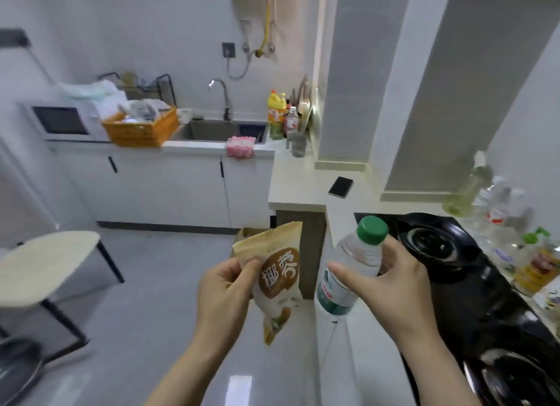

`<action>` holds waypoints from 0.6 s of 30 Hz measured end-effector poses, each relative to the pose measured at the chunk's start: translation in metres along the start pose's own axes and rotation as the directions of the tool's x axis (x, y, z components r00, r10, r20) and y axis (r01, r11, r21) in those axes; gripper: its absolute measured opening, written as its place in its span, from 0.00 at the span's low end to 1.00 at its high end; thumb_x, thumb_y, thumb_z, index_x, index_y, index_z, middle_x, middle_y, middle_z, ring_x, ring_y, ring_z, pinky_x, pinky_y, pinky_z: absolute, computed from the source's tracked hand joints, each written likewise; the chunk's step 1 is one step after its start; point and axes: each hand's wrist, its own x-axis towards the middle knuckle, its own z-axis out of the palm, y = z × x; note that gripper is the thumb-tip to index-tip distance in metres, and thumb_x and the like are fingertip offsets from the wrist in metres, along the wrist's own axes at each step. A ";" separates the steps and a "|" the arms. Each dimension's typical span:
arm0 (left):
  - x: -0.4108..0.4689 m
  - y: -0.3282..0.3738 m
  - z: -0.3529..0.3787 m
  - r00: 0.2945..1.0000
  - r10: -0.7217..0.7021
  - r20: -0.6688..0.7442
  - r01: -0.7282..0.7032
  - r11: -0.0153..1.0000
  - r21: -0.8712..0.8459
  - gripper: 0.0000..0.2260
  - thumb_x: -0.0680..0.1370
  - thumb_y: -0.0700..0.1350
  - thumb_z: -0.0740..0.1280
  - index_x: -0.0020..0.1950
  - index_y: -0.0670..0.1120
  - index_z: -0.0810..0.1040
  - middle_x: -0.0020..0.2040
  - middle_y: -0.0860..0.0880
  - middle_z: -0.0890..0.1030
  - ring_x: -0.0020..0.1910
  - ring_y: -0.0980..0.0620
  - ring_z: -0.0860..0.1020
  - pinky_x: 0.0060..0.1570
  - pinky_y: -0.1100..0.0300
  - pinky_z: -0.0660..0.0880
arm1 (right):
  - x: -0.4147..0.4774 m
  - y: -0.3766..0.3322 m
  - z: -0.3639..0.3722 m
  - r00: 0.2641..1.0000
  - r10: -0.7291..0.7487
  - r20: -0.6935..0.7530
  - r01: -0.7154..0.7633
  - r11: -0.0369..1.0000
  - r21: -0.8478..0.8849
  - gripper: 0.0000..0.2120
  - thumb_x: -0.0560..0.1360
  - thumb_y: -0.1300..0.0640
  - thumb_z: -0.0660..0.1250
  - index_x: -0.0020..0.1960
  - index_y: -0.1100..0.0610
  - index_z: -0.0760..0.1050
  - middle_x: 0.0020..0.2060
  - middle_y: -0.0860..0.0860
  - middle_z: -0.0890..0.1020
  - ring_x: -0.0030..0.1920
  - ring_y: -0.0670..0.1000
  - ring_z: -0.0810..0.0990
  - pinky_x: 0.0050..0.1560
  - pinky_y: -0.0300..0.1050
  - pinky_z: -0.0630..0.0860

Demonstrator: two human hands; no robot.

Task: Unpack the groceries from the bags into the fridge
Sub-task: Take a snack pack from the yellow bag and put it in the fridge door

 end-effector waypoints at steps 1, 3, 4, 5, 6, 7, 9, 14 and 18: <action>-0.001 0.001 -0.013 0.999 -0.002 -0.038 0.002 1.000 0.005 0.09 0.77 0.43 0.66 0.41 0.45 0.85 0.37 0.49 0.85 0.38 0.51 0.84 0.36 0.57 0.81 | 0.001 -0.007 0.011 0.999 -0.029 0.028 0.029 0.999 0.012 0.21 0.58 0.42 0.79 0.49 0.43 0.78 0.42 0.36 0.83 0.44 0.37 0.81 0.42 0.40 0.80; -0.005 0.001 -0.044 0.990 0.001 -0.145 0.000 1.000 0.011 0.09 0.77 0.43 0.66 0.40 0.45 0.85 0.37 0.48 0.86 0.38 0.49 0.84 0.37 0.55 0.81 | 0.002 -0.026 0.036 0.990 -0.107 0.094 0.104 0.994 0.035 0.21 0.57 0.40 0.78 0.48 0.42 0.78 0.41 0.36 0.83 0.43 0.37 0.81 0.42 0.42 0.80; -0.008 0.003 -0.061 0.980 0.004 -0.198 -0.003 1.000 0.007 0.10 0.77 0.42 0.66 0.40 0.45 0.85 0.37 0.47 0.85 0.38 0.49 0.84 0.37 0.54 0.81 | 0.002 -0.036 0.049 0.982 -0.144 0.122 0.140 0.989 0.042 0.20 0.57 0.39 0.77 0.47 0.41 0.78 0.41 0.36 0.82 0.43 0.37 0.81 0.42 0.43 0.81; -0.010 0.004 -0.077 0.970 0.010 -0.242 -0.008 1.000 0.008 0.10 0.77 0.42 0.66 0.40 0.45 0.85 0.37 0.47 0.85 0.39 0.48 0.84 0.38 0.53 0.81 | 0.002 -0.045 0.062 0.973 -0.173 0.153 0.167 0.985 0.051 0.19 0.57 0.39 0.77 0.46 0.41 0.77 0.41 0.35 0.82 0.43 0.37 0.81 0.42 0.45 0.81; -0.012 0.006 -0.091 0.961 0.012 -0.277 -0.008 1.000 0.013 0.10 0.77 0.42 0.66 0.40 0.45 0.85 0.37 0.47 0.85 0.39 0.47 0.84 0.39 0.50 0.81 | 0.002 -0.054 0.073 0.964 -0.196 0.181 0.188 0.980 0.063 0.19 0.57 0.39 0.77 0.45 0.41 0.77 0.41 0.35 0.82 0.42 0.38 0.81 0.43 0.47 0.81; -0.015 0.006 -0.108 0.947 0.016 -0.322 -0.011 1.000 0.018 0.10 0.77 0.43 0.66 0.39 0.45 0.85 0.37 0.47 0.85 0.39 0.47 0.84 0.41 0.47 0.81 | 0.002 -0.065 0.087 0.951 -0.224 0.212 0.212 0.974 0.078 0.19 0.57 0.39 0.77 0.45 0.41 0.77 0.41 0.35 0.82 0.42 0.39 0.82 0.43 0.49 0.82; -0.020 0.007 -0.140 0.915 0.019 -0.403 -0.010 1.000 0.024 0.10 0.77 0.43 0.67 0.39 0.44 0.85 0.37 0.46 0.85 0.39 0.45 0.84 0.44 0.42 0.81 | 0.000 -0.087 0.114 0.925 -0.278 0.260 0.260 0.960 0.101 0.20 0.57 0.37 0.77 0.45 0.41 0.77 0.40 0.36 0.83 0.42 0.39 0.82 0.44 0.51 0.82; -0.037 0.013 -0.220 0.833 0.059 -0.550 -0.047 0.998 0.035 0.12 0.78 0.42 0.67 0.37 0.37 0.82 0.34 0.46 0.84 0.35 0.48 0.83 0.38 0.52 0.81 | -0.016 -0.147 0.183 0.839 -0.399 0.370 0.349 0.916 0.197 0.19 0.58 0.35 0.75 0.45 0.38 0.75 0.40 0.35 0.82 0.42 0.38 0.81 0.44 0.47 0.82; -0.053 0.017 -0.283 0.769 0.064 -0.636 -0.054 0.998 0.036 0.14 0.77 0.43 0.67 0.36 0.37 0.81 0.32 0.44 0.84 0.33 0.45 0.81 0.34 0.52 0.78 | -0.038 -0.196 0.231 0.769 -0.467 0.437 0.379 0.883 0.278 0.19 0.59 0.38 0.76 0.46 0.42 0.77 0.40 0.39 0.83 0.42 0.40 0.82 0.45 0.50 0.82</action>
